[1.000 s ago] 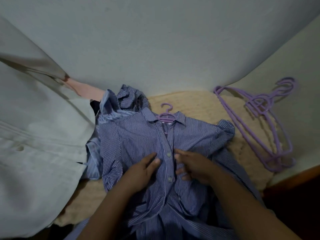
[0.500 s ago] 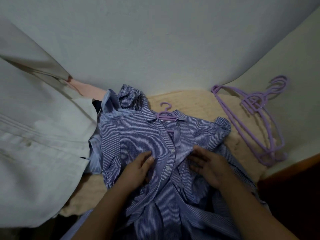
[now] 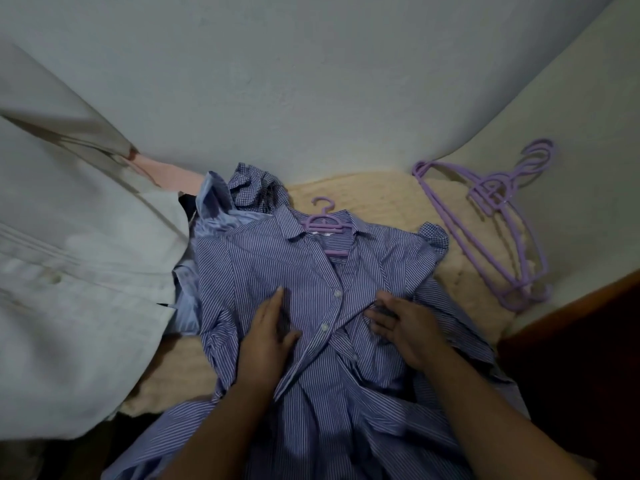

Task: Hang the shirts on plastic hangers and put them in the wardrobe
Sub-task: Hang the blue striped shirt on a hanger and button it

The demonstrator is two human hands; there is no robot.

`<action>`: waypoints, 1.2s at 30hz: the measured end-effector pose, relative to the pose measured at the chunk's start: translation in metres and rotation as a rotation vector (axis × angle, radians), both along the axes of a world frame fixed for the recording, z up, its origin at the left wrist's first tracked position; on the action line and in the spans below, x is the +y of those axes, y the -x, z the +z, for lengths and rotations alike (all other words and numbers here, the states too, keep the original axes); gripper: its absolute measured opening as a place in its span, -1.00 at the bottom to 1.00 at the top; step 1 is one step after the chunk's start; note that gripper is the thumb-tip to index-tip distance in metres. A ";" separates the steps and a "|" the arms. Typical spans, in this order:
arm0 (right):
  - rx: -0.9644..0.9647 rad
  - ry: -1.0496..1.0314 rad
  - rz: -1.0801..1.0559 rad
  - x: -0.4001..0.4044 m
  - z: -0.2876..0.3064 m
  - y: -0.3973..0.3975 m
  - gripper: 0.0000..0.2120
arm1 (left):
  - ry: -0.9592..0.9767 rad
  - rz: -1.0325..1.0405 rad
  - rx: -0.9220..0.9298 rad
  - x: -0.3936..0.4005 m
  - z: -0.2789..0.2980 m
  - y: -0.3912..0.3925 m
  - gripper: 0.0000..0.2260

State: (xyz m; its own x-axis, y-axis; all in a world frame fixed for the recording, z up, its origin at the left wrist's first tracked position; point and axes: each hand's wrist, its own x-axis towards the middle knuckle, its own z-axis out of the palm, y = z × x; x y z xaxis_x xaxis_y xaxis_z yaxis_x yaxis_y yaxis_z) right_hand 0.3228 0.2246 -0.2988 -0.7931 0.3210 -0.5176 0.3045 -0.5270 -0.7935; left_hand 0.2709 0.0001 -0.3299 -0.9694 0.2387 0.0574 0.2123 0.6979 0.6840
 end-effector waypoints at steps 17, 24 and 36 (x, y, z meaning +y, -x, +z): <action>0.148 0.010 0.193 0.014 0.042 0.053 -0.57 | -0.313 0.024 0.031 0.003 0.062 0.061 -0.64; 0.182 -0.093 0.144 0.035 0.060 0.124 -0.54 | -0.208 -0.059 0.028 0.030 0.086 0.137 -0.64; 0.141 -0.328 0.030 0.032 0.035 0.143 -0.55 | -0.255 -0.122 0.062 0.048 0.080 0.160 -0.58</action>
